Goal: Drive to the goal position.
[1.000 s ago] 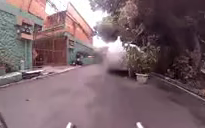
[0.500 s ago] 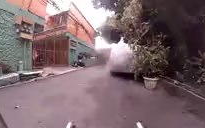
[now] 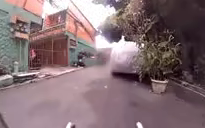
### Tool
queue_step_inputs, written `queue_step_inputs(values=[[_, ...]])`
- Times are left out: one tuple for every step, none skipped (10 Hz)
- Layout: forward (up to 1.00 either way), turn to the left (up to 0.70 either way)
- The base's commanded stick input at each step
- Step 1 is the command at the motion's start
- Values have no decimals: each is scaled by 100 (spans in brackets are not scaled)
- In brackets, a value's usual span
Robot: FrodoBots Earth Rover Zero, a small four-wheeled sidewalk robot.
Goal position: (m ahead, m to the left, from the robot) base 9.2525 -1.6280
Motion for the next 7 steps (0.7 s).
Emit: queue_step_inputs(values=[[70, 14], [70, 14], [70, 14], [70, 14], [70, 14], [70, 14], [70, 14]])
